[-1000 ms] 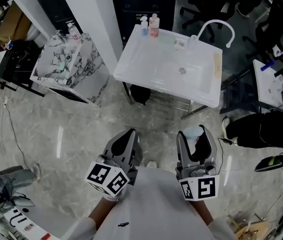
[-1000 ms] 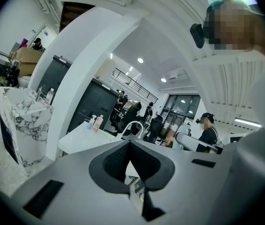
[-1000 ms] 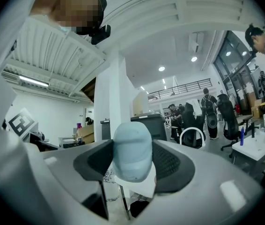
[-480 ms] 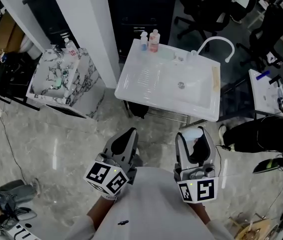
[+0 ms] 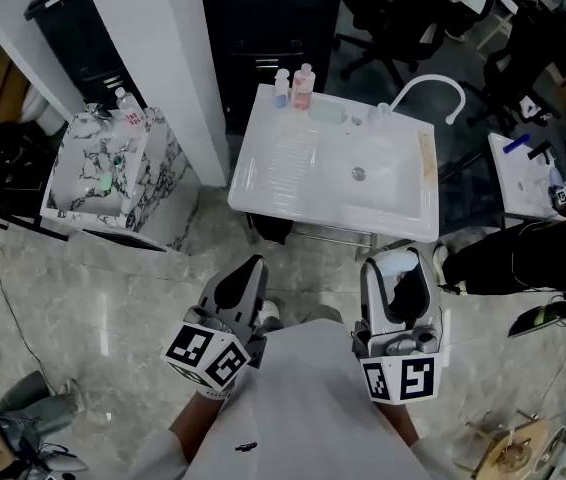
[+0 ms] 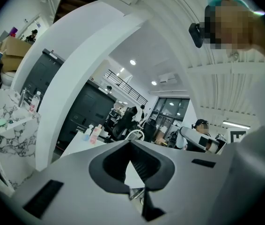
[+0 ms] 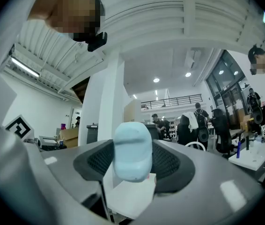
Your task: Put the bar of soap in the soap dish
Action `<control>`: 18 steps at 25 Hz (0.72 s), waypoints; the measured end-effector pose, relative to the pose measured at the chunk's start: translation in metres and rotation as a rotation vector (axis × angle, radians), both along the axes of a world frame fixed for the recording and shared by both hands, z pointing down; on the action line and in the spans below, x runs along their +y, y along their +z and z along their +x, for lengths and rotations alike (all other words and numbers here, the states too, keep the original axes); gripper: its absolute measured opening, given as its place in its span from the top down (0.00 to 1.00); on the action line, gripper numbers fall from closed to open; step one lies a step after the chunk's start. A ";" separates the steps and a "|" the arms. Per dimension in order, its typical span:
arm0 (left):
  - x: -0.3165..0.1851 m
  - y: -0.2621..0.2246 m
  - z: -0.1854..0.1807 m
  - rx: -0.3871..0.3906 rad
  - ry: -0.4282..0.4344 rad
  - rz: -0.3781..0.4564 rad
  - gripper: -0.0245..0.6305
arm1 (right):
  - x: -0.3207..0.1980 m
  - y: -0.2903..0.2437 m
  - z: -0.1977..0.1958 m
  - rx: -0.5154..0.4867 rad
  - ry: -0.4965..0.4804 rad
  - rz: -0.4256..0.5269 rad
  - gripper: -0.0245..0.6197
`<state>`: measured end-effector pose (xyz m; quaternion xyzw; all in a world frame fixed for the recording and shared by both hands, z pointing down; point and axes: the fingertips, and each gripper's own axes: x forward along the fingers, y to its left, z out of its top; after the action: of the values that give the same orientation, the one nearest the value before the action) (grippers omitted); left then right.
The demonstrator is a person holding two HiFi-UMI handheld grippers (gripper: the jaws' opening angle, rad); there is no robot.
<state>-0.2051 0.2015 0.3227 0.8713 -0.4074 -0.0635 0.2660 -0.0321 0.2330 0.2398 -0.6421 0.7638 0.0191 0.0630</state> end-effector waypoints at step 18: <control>-0.028 0.012 -0.005 -0.013 0.008 -0.050 0.96 | -0.033 0.018 0.002 -0.035 0.018 -0.064 0.54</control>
<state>-0.2099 0.1736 0.3352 0.8666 -0.4070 -0.0465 0.2850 -0.0302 0.2001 0.2577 -0.6509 0.7570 -0.0160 0.0554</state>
